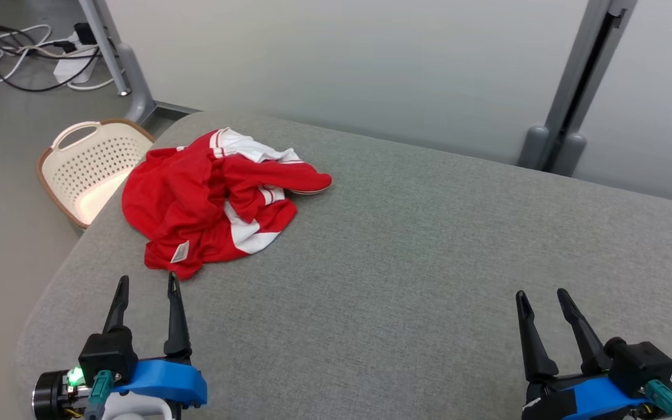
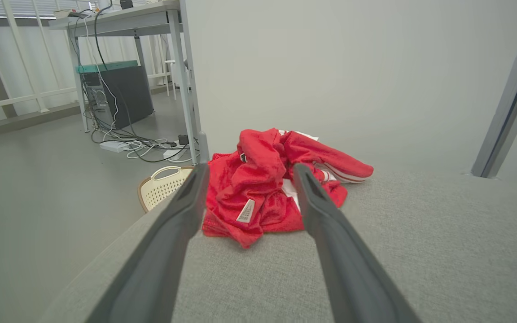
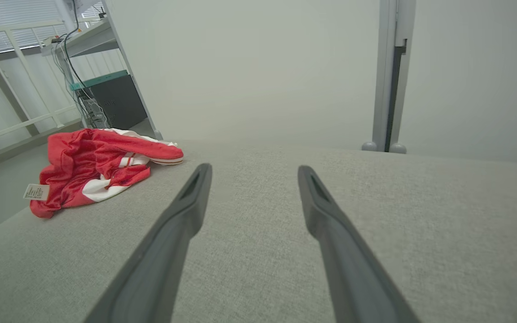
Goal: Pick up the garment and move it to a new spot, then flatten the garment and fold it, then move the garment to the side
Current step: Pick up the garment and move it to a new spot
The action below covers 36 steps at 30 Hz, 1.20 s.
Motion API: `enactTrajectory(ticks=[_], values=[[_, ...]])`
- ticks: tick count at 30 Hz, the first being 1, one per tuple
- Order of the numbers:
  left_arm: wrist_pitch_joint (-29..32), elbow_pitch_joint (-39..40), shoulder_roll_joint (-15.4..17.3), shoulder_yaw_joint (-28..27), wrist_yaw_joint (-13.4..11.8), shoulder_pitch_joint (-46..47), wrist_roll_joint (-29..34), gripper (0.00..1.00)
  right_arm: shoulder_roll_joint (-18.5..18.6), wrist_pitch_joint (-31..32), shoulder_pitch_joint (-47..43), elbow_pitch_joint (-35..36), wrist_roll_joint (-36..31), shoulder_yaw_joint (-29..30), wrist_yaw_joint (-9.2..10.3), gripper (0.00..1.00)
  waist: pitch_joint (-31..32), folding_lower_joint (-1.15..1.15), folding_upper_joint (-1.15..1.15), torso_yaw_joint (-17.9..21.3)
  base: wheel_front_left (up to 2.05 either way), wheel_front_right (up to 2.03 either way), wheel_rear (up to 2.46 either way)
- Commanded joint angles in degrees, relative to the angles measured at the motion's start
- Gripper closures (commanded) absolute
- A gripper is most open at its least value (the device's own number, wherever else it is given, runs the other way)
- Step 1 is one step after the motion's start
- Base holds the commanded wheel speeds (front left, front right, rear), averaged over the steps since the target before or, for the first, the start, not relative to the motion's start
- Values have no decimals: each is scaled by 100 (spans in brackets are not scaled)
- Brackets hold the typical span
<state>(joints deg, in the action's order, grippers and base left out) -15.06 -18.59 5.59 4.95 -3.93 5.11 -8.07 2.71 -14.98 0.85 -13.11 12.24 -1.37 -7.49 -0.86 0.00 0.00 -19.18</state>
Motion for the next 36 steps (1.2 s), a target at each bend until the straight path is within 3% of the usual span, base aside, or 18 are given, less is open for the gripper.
enactTrajectory(ticks=[1,11,20,28,36], values=[[-18,16,45,-19,5,65,-4,0,32,-32,45,16,-32,-9,0,0,-92,0,0,-156,0,0,0],[-18,93,36,-82,-59,-4,-49,0,32,-32,110,-2,-90,19,0,0,-180,0,0,-728,0,0,0],[-18,132,37,-115,-65,-31,-92,0,32,-32,178,-55,-114,20,0,0,-232,0,0,-962,0,0,0],[-18,135,71,-237,-20,74,-210,0,33,-32,254,-70,-149,-103,0,0,-302,0,0,-793,0,0,0],[-18,-25,314,-411,193,1031,-363,0,33,-19,461,65,-467,-73,0,0,-724,0,0,-310,0,0,0]])
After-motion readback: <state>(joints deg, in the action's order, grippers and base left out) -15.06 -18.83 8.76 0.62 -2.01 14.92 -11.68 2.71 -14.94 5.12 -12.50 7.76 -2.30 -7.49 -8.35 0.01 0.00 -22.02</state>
